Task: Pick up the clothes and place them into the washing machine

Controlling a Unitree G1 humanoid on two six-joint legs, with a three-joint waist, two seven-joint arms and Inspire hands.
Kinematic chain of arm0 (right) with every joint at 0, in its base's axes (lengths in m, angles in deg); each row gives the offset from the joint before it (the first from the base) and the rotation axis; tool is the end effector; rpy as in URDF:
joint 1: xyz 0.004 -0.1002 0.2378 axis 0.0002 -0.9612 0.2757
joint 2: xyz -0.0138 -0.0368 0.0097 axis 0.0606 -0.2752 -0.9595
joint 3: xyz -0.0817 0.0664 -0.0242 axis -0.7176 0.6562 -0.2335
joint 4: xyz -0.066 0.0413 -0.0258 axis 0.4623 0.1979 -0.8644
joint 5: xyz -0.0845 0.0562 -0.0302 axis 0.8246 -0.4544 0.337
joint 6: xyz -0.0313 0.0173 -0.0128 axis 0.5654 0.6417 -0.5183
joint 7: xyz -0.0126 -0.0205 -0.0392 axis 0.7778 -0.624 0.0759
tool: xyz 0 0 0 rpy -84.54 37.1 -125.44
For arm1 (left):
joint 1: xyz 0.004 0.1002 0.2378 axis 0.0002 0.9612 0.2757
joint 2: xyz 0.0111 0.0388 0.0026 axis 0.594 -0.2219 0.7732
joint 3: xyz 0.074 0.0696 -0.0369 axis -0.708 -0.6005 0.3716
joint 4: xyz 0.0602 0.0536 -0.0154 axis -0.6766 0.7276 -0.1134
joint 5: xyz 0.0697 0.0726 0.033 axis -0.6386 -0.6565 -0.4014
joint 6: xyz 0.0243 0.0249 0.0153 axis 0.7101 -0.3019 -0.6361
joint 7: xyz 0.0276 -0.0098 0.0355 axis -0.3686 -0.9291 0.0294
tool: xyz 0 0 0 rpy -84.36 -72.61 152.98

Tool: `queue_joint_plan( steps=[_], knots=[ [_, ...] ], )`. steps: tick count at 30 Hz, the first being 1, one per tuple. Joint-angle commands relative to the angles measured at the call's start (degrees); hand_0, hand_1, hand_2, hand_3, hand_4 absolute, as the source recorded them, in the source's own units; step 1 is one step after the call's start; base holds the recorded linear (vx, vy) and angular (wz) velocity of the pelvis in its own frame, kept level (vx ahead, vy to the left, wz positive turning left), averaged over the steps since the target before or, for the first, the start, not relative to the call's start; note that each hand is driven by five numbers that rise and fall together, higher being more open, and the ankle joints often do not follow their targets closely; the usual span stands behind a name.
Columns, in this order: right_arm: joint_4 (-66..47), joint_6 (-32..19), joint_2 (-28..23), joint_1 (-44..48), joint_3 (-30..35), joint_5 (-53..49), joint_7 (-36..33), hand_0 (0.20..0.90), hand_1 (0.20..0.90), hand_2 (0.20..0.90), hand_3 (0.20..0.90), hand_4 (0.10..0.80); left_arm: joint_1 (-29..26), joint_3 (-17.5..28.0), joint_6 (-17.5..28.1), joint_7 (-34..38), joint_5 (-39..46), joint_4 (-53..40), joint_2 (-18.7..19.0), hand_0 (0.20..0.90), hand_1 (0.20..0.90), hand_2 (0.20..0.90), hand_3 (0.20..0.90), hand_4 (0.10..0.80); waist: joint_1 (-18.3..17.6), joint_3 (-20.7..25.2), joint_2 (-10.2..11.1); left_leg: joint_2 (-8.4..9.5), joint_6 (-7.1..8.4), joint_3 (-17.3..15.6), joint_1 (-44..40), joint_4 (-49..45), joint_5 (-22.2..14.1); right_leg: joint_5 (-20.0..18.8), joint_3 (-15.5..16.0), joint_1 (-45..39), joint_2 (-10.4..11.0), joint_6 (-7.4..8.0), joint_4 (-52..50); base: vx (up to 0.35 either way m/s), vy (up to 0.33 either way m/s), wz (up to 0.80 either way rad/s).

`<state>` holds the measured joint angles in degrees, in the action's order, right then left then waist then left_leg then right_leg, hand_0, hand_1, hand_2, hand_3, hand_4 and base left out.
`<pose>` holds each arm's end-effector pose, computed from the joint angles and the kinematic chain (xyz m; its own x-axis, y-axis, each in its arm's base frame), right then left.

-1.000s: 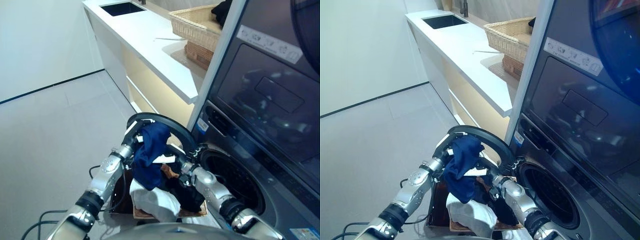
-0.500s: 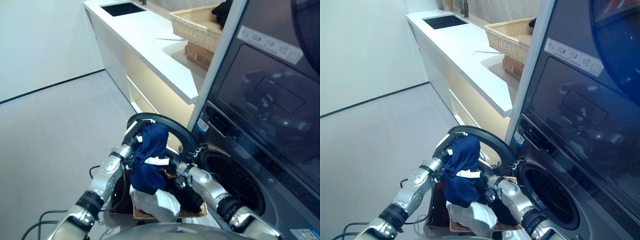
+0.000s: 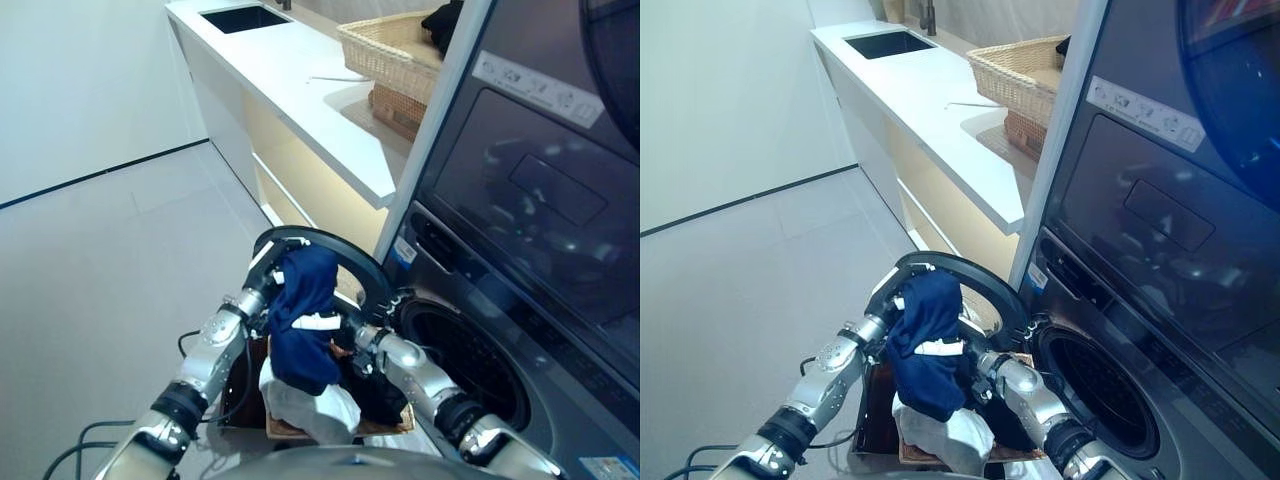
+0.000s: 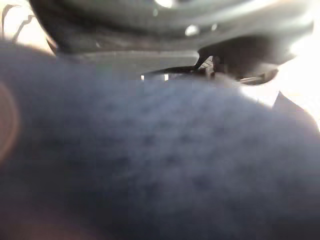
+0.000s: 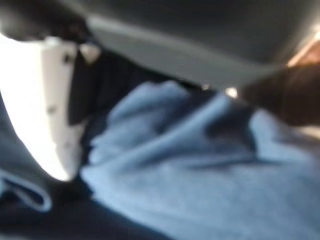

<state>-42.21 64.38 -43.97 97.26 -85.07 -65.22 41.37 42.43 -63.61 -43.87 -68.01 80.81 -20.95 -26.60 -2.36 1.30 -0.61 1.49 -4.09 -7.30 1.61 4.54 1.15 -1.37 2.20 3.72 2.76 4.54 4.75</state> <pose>0.2072 -0.1365 -0.0400 0.7173 0.6159 -0.3258 -0.5540 0.7877 0.2694 0.2307 0.1522 0.0028 0.8967 -0.4350 -0.0818 0.4207 0.8951 -0.1478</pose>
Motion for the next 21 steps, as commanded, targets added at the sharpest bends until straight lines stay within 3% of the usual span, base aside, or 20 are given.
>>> queue_joint_plan(
  steps=[1,6,7,8,9,21],
  knots=[
    [-0.4,-6.6,0.9,1.3,7.7,-0.8,-1.8,0.200,0.200,0.200,0.200,0.300,-5.3,5.4,8.6,1.1,0.0,3.6,-2.0,0.200,0.200,0.200,0.200,0.300,0.1,3.5,2.1,1.57,3.39,0.3,-0.4,0.5,-3.6,-1.0,1.9,-0.1,0.2,-0.27,-0.4,0.011,0.006,-0.03],
    [-0.6,-8.4,-0.8,-1.5,13.6,3.9,-6.8,0.200,0.200,0.200,0.200,0.300,-4.1,8.1,9.4,4.5,-2.1,4.1,-1.9,0.200,0.200,0.200,0.200,0.300,-0.5,3.5,2.2,1.49,3.39,0.1,-0.5,0.5,-3.8,-1.1,1.7,0.1,0.1,-0.28,-0.4,0.002,0.001,-0.04],
    [-1.0,-8.7,-0.9,-1.9,14.3,4.5,-7.4,0.200,0.200,0.200,0.200,0.300,-3.9,8.3,9.5,5.1,-2.6,4.3,-2.0,0.258,0.258,0.258,0.258,0.341,-0.6,3.5,2.2,1.47,3.39,0.0,-0.5,0.5,-3.8,-1.1,1.6,0.1,0.1,-0.28,-0.4,0.003,0.000,-0.04],
    [-1.1,-9.0,-1.1,-2.3,15.3,5.1,-8.5,0.200,0.200,0.200,0.200,0.300,-3.7,8.6,9.5,5.8,-2.9,4.4,-2.0,0.535,0.535,0.535,0.535,0.539,-0.7,3.5,2.2,1.42,3.37,0.0,-0.5,0.5,-3.8,-1.1,1.6,0.1,0.1,-0.29,-0.4,0.004,0.001,-0.05],
    [-1.4,-9.2,-1.3,-2.7,16.3,5.5,-9.1,0.200,0.200,0.200,0.200,0.300,-3.6,9.1,9.6,6.2,-3.0,4.2,-1.9,0.900,0.900,0.900,0.900,0.800,-0.8,3.5,2.2,1.42,3.37,0.0,-0.5,0.5,-3.8,-1.1,1.6,0.1,0.1,-0.27,-0.4,0.003,0.001,-0.04],
    [-5.5,-10.3,-6.7,-6.5,22.2,22.0,-17.3,0.200,0.200,0.200,0.200,0.300,-1.9,13.4,10.6,10.6,-6.1,4.1,-1.7,0.900,0.900,0.900,0.900,0.800,-1.4,3.2,2.5,1.22,3.43,-0.2,-0.8,0.5,-3.9,-1.0,1.3,0.1,-0.1,-0.28,-0.5,0.000,0.000,0.00]
  ],
)
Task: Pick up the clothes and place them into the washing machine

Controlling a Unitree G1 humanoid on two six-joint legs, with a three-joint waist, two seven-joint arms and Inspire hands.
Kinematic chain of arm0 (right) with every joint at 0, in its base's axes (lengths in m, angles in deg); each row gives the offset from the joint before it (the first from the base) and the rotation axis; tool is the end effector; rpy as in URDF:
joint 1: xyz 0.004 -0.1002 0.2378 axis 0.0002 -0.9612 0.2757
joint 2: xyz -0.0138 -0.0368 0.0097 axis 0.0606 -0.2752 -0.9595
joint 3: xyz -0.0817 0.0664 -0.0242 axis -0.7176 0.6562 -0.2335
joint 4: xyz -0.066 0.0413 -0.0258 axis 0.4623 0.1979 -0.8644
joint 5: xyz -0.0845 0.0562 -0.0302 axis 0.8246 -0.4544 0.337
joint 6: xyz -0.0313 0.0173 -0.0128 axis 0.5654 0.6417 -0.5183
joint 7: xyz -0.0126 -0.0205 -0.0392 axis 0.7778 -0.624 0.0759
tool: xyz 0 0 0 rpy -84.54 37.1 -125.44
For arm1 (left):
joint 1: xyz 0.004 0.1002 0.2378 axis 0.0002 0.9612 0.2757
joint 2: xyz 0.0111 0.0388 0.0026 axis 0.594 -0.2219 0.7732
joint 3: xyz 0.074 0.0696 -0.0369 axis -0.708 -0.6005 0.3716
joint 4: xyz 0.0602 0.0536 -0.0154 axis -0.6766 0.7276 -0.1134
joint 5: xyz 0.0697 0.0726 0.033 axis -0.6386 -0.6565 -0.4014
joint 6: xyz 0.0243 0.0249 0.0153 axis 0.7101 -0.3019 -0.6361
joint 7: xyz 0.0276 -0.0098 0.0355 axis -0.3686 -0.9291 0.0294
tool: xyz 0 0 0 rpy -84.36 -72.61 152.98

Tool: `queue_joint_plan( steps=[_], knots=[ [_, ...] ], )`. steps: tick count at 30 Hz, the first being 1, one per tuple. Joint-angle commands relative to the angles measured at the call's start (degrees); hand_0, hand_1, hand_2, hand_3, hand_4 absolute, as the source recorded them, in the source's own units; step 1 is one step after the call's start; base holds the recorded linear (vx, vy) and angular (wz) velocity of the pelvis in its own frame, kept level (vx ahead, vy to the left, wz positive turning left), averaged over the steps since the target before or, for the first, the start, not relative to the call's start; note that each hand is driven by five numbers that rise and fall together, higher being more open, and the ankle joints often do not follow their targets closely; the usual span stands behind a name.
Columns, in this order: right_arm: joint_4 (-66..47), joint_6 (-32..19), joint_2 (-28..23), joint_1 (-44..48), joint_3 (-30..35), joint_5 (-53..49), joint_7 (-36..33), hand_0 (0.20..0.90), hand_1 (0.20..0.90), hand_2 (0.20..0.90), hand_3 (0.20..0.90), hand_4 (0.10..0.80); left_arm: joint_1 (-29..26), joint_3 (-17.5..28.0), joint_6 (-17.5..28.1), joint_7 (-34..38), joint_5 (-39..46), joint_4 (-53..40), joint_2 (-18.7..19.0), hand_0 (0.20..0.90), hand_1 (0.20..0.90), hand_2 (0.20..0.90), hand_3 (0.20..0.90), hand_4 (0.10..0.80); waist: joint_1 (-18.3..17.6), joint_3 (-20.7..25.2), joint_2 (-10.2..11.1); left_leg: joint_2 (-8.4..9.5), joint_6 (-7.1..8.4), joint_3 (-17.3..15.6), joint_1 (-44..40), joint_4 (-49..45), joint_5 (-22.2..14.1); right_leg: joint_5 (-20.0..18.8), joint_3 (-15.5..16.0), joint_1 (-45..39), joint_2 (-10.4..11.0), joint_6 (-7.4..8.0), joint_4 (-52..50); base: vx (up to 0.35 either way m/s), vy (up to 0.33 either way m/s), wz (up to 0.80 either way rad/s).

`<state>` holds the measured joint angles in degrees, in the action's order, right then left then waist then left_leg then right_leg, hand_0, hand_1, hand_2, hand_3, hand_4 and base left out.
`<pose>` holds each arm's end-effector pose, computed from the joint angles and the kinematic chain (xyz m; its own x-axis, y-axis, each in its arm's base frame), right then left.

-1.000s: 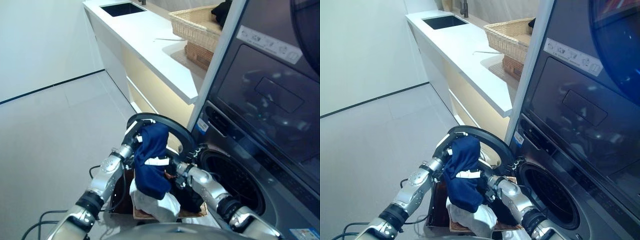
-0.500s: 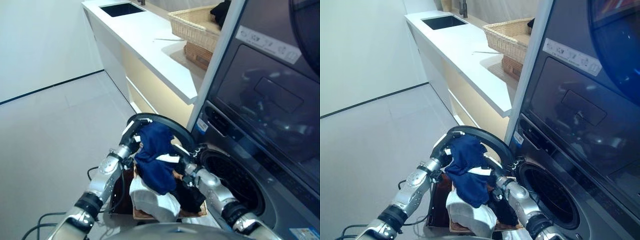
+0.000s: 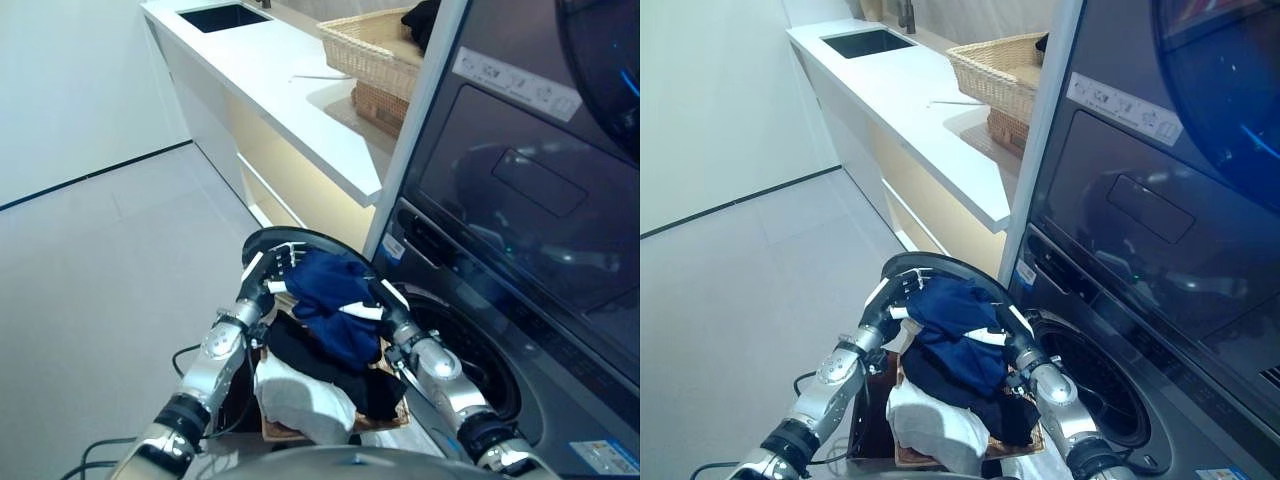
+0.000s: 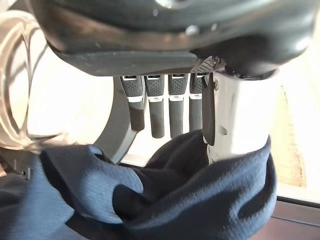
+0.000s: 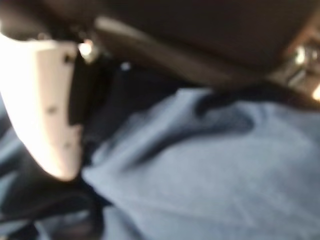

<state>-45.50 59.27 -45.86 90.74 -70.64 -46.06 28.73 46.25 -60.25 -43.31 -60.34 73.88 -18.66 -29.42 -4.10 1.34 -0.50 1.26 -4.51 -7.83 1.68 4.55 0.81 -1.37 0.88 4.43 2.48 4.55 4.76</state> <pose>0.1972 -0.1826 -0.0345 0.9110 0.2719 -0.3101 -0.3120 0.9461 -0.0871 0.2152 0.1546 -0.0149 0.9495 -0.2680 -0.1632 0.2566 0.9625 -0.0878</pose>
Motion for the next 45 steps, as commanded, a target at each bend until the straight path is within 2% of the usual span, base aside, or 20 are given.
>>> queue_joint_plan(
  steps=[1,4,7,11,18,22,32,36,45],
  knots=[
    [-2.2,-5.2,-4.8,0.0,7.7,2.8,-4.7,0.200,0.200,0.200,0.200,0.300,-5.7,10.0,10.0,2.9,0.9,1.8,1.1,0.900,0.900,0.900,0.900,0.800,0.3,3.2,2.4,1.45,3.85,0.3,-0.8,0.4,-3.6,-1.0,2.6,-0.7,0.2,-0.30,-0.5,0.000,0.000,0.00],
    [-3.4,-5.6,-5.4,-1.3,9.7,3.7,-5.9,0.200,0.200,0.200,0.200,0.300,-5.4,10.6,10.5,3.9,0.6,1.9,1.3,0.900,0.900,0.900,0.900,0.800,0.1,3.1,2.4,1.42,3.85,0.2,-0.9,0.4,-3.6,-0.9,2.6,-0.6,0.1,-0.32,-0.6,0.000,0.000,0.00],
    [-3.9,-6.7,-3.9,-3.5,13.2,0.7,-7.3,0.200,0.200,0.200,0.200,0.300,-4.8,11.4,10.7,5.2,0.3,2.3,1.1,0.900,0.900,0.900,0.900,0.800,-0.3,3.0,2.3,1.44,3.85,0.1,-0.9,0.4,-3.5,-1.0,2.4,-0.6,0.1,-0.31,-0.7,-0.006,0.002,-0.03],
    [-4.0,-7.2,-3.2,-5.5,14.7,0.4,-8.3,0.200,0.200,0.200,0.200,0.300,-3.8,12.4,10.8,6.2,-0.6,2.7,1.2,0.900,0.900,0.900,0.900,0.800,-0.6,2.9,2.3,1.38,3.85,-0.1,-0.9,0.4,-3.6,-1.0,2.2,-0.5,0.0,-0.33,-0.8,-0.009,0.000,-0.05],
    [-3.1,-6.7,-3.3,-7.9,14.7,1.1,-7.6,0.200,0.200,0.200,0.200,0.300,-2.7,14.6,11.1,7.9,-1.0,3.2,0.9,0.900,0.900,0.900,0.900,0.800,-1.0,2.9,2.4,1.32,3.87,-0.4,-0.9,0.4,-3.7,-1.0,1.9,-0.2,-0.1,-0.35,-0.9,-0.006,-0.002,-0.05],
    [-0.7,-4.4,-4.0,-9.0,14.3,2.3,-6.4,0.200,0.200,0.200,0.200,0.300,-2.8,16.4,10.6,8.8,-1.2,3.4,0.7,0.900,0.900,0.900,0.900,0.800,-1.1,2.7,2.6,1.27,3.93,-0.5,-0.8,0.4,-3.6,-1.1,1.8,-0.2,-0.1,-0.42,-0.9,0.000,0.000,0.00],
    [8.1,-3.8,1.0,-7.1,14.7,-15.1,-3.8,0.200,0.200,0.200,0.200,0.300,-1.3,17.2,10.8,9.1,0.6,1.4,-1.3,0.900,0.900,0.900,0.900,0.800,-0.6,0.8,2.7,1.43,3.70,-0.2,0.9,0.3,-3.3,-1.3,2.0,1.7,0.1,-0.52,-1.4,-0.032,0.003,0.04],
    [15.8,-4.4,4.1,-1.1,13.8,-25.8,-5.8,0.200,0.200,0.200,0.200,0.300,-0.8,15.9,10.9,9.3,2.3,-2.6,-2.2,0.900,0.900,0.900,0.900,0.800,0.3,-2.3,2.1,1.84,3.23,0.2,4.7,-1.5,-3.1,-1.7,2.2,5.2,0.5,-0.82,-2.8,-0.113,0.016,0.09],
    [26.2,-5.4,5.7,11.1,11.3,-34.9,-9.3,0.200,0.200,0.200,0.200,0.300,-1.4,13.2,12.3,9.3,6.6,-10.6,-2.7,0.900,0.900,0.900,0.900,0.800,2.7,-8.3,0.0,2.61,2.70,1.3,13.3,-5.0,-1.8,-2.9,2.6,13.7,1.6,-1.62,-6.2,-0.147,0.019,0.13]
  ],
)
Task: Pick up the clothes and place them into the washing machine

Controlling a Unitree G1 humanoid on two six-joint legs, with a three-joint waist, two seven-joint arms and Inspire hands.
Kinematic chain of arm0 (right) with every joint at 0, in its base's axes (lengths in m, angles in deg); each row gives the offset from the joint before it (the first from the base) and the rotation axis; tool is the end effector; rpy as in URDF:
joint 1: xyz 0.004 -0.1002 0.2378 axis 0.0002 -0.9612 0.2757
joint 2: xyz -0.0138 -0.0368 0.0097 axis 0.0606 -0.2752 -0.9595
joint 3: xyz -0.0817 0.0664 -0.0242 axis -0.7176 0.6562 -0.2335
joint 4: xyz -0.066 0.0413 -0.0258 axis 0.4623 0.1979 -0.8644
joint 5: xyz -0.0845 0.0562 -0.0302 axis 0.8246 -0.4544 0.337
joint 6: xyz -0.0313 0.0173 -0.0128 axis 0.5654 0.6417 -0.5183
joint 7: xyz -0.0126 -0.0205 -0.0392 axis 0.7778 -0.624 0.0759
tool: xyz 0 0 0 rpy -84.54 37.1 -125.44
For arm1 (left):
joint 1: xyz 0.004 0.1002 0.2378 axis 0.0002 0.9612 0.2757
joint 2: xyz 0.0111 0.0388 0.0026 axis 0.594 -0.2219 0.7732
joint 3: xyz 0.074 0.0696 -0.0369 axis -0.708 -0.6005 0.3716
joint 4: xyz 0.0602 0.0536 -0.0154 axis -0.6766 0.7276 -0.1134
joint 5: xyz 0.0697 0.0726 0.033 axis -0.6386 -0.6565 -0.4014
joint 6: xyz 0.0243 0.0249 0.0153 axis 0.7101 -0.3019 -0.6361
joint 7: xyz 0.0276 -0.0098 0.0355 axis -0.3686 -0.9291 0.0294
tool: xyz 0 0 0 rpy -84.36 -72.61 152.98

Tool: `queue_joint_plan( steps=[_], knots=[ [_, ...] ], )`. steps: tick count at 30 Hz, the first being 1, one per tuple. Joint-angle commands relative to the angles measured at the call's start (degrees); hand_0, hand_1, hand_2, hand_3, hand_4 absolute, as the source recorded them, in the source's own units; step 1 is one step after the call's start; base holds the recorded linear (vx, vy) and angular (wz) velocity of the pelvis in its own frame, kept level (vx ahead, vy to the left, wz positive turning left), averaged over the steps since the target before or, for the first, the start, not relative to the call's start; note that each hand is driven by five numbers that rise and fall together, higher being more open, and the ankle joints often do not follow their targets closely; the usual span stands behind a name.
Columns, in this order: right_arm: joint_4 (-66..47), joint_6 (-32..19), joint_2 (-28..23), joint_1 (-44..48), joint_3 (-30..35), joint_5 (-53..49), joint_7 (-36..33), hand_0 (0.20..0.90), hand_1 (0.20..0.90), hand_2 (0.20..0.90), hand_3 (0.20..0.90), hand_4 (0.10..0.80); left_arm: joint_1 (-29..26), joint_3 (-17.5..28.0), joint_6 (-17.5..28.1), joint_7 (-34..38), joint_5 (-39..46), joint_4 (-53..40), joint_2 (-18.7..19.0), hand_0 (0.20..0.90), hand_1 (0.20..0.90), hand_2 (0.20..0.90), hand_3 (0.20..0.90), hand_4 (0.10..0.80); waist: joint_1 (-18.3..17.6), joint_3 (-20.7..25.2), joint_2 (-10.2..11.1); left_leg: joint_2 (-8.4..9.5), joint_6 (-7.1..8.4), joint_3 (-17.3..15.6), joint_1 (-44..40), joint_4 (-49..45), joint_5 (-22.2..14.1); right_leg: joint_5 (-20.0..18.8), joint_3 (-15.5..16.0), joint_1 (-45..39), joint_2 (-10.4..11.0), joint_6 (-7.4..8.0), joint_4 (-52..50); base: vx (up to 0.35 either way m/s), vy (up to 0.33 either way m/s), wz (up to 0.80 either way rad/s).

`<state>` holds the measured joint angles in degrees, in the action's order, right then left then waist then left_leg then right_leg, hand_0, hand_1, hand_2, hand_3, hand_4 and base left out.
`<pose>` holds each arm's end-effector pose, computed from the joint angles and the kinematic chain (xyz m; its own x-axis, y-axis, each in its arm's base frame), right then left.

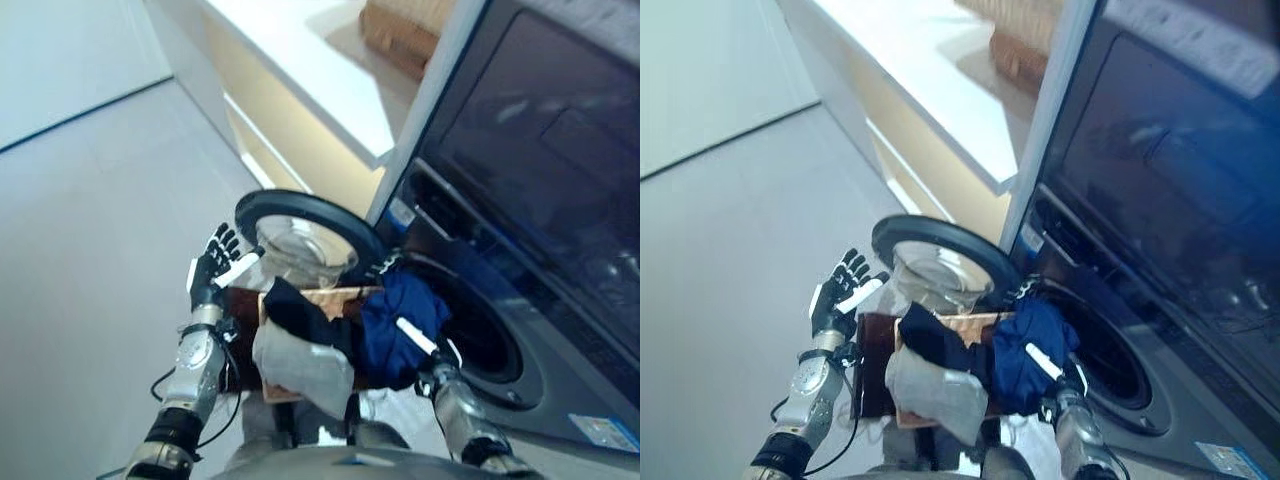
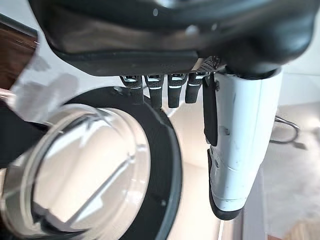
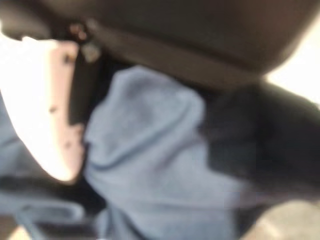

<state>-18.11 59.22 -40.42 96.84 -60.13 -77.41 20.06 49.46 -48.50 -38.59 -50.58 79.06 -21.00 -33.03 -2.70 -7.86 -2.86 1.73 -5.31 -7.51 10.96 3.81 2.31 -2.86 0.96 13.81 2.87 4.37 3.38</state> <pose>0.1818 -0.2095 -0.0797 0.7820 -0.2158 -0.5848 0.4347 0.8611 0.2636 0.2112 0.1768 -0.0084 0.9898 0.1182 -0.0801 -0.1343 0.9611 -0.2413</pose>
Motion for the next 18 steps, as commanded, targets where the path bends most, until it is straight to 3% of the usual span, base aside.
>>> queue_joint_plan(
  steps=[1,8,18],
  knots=[
    [-0.2,-5.5,0.3,6.2,1.0,-4.5,-1.3,0.200,0.200,0.200,0.200,0.300,-4.8,1.1,7.7,-0.3,1.6,-8.9,0.9,0.900,0.900,0.900,0.900,0.800,1.6,0.5,2.2,2.16,3.49,1.2,5.0,-4.5,-3.0,-1.4,2.7,5.3,1.3,-1.52,-5.1,-0.102,-0.003,0.13],
    [4.4,-6.5,0.2,11.5,1.9,-9.3,-3.1,0.200,0.200,0.200,0.200,0.300,-6.0,0.1,8.6,0.3,3.0,-13.2,1.1,0.900,0.900,0.900,0.900,0.800,2.9,-1.6,1.7,2.13,3.56,2.1,10.6,-5.8,-2.0,-2.2,3.4,10.5,1.6,-1.92,-6.1,-0.079,-0.007,0.10],
    [6.7,-11.1,-0.2,16.9,9.0,-21.3,-7.1,0.200,0.200,0.200,0.200,0.300,-6.4,-0.3,9.7,2.1,4.1,-16.5,1.3,0.900,0.900,0.900,0.900,0.800,3.5,-3.0,0.5,1.99,3.94,3.1,15.2,-5.7,-1.1,-2.2,3.9,15.7,1.7,-2.20,-7.2,-0.027,-0.005,0.06]
  ],
)
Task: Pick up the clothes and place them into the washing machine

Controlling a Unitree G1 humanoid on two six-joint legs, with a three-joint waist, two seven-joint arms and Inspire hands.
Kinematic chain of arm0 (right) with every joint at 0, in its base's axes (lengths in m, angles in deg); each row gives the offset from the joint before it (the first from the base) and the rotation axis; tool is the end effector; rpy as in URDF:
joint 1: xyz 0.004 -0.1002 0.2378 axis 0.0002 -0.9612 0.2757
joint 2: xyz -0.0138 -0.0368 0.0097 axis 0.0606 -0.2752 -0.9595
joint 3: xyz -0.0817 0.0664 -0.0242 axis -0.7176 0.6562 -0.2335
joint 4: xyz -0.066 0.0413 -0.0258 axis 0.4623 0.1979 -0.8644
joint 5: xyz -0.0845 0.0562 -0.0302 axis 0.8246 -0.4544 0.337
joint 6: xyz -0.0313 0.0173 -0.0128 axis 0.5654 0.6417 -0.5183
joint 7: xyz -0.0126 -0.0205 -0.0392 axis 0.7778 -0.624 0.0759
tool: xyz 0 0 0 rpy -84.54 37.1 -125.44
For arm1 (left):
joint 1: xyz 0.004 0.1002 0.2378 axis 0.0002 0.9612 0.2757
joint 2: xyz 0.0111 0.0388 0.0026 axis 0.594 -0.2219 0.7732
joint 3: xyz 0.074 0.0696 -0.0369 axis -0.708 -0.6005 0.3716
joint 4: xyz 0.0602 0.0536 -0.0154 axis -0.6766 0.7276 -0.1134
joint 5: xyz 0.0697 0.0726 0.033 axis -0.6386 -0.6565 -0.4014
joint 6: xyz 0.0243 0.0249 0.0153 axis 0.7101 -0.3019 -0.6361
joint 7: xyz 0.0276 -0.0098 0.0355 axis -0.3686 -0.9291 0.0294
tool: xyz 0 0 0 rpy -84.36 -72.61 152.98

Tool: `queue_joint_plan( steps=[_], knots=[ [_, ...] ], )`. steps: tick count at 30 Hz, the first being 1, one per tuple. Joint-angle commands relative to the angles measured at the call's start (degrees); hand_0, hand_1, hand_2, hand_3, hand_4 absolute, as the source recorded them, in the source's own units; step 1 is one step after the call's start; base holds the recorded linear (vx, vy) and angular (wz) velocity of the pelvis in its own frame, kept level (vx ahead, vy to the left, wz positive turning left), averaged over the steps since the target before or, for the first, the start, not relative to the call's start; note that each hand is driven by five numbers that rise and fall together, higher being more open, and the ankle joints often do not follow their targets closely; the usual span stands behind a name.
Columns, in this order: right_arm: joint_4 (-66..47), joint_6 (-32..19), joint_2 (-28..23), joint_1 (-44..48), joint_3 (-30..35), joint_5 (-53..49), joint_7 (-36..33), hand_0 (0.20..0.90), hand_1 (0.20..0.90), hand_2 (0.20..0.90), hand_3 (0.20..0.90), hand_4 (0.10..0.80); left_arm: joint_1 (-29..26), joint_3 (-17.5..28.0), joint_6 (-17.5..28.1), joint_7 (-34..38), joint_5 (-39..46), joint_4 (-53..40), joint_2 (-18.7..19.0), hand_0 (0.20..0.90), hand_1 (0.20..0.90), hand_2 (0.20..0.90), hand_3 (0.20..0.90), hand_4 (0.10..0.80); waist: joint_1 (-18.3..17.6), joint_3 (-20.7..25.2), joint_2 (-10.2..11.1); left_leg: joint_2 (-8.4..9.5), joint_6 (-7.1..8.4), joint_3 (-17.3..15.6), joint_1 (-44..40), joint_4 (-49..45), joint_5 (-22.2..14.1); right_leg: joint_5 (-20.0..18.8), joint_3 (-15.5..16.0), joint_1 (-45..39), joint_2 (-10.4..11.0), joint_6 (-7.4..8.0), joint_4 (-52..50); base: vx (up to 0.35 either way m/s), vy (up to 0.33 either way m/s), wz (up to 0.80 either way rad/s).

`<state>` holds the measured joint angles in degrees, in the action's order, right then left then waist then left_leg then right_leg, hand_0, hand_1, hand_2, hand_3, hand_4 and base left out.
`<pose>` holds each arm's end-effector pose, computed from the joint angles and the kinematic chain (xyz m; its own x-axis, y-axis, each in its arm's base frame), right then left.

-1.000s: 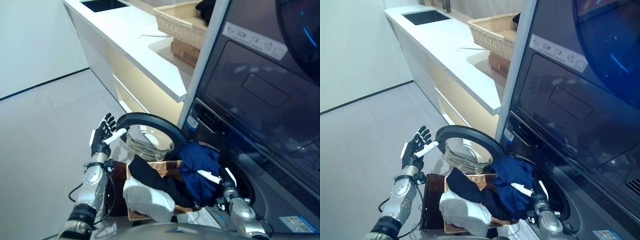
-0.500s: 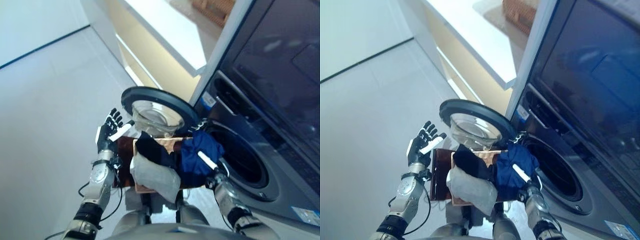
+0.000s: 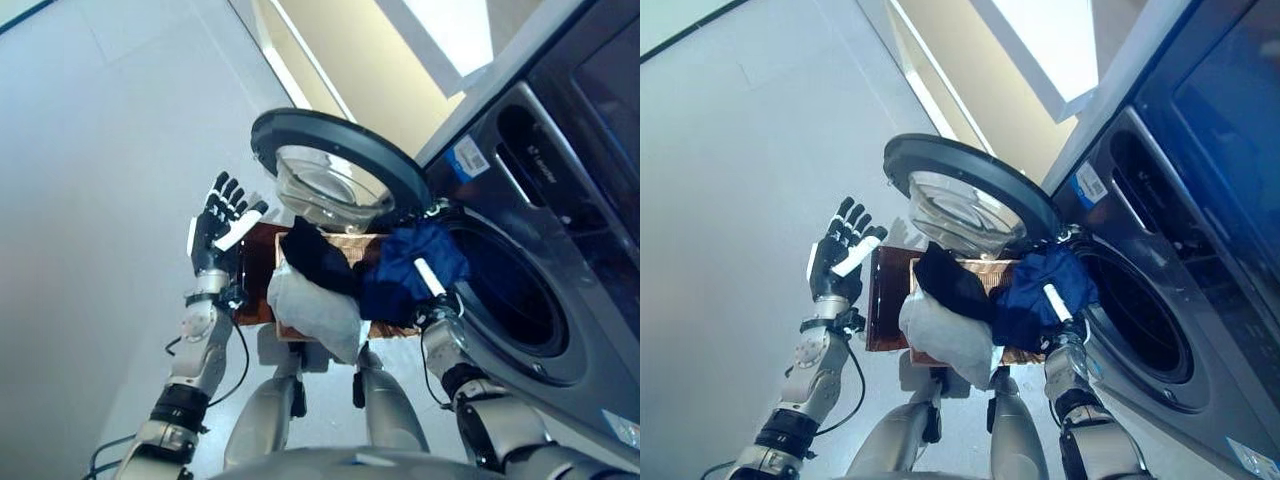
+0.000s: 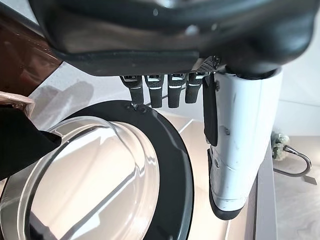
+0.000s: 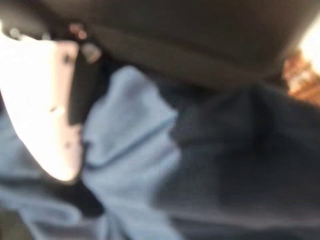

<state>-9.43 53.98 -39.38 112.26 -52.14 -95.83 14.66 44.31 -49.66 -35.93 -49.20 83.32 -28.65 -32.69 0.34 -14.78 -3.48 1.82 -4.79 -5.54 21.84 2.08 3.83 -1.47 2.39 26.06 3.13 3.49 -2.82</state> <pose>0.2462 -0.2128 -0.0420 0.7463 -0.4223 -0.5145 0.6625 0.5458 0.5130 0.2368 0.1646 0.0354 0.9833 0.1039 0.1495 -0.0463 0.9369 -0.3464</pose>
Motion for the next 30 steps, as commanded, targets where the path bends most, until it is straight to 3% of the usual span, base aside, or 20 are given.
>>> queue_joint_plan(
  steps=[1,14,25,30],
  knots=[
    [-1.3,-6.2,-1.5,2.0,1.9,-3.6,-1.9,0.200,0.200,0.200,0.200,0.300,-1.5,0.8,7.1,0.9,-0.2,-8.8,1.0,0.900,0.900,0.900,0.900,0.800,0.4,4.0,1.1,1.92,3.41,1.2,4.9,-3.8,-2.3,-3.8,2.5,4.0,1.5,-1.31,-1.0,0.000,0.000,0.00],
    [-2.1,-11.3,-1.7,-0.2,9.5,-9.7,-4.1,0.200,0.200,0.200,0.200,0.300,-2.6,2.6,8.4,3.8,0.0,-7.5,0.9,0.900,0.900,0.900,0.900,0.800,-0.7,4.5,0.3,2.26,3.42,1.6,6.3,-3.2,-2.4,-3.3,2.6,5.7,1.6,-1.19,-1.1,0.015,0.004,0.01],
    [0.1,-17.3,-7.0,4.4,20.2,-19.2,-7.4,0.200,0.200,0.200,0.200,0.300,-1.9,3.3,8.9,4.4,0.8,-6.6,1.5,0.900,0.900,0.900,0.900,0.800,-0.6,4.7,-1.5,2.67,3.30,1.1,7.7,-2.4,-2.5,-3.0,1.5,7.9,1.6,-1.09,-1.4,0.020,0.016,-0.04],
    [0.9,-17.6,-8.3,4.2,21.6,-19.5,-8.2,0.200,0.200,0.200,0.200,0.300,-2.2,3.1,8.7,4.6,0.7,-6.5,1.8,0.900,0.900,0.900,0.900,0.800,-0.6,4.9,-1.7,2.70,3.28,0.9,8.1,-2.3,-2.5,-2.9,1.4,8.4,1.6,-1.06,-1.5,0.007,0.007,-0.02]
  ],
)
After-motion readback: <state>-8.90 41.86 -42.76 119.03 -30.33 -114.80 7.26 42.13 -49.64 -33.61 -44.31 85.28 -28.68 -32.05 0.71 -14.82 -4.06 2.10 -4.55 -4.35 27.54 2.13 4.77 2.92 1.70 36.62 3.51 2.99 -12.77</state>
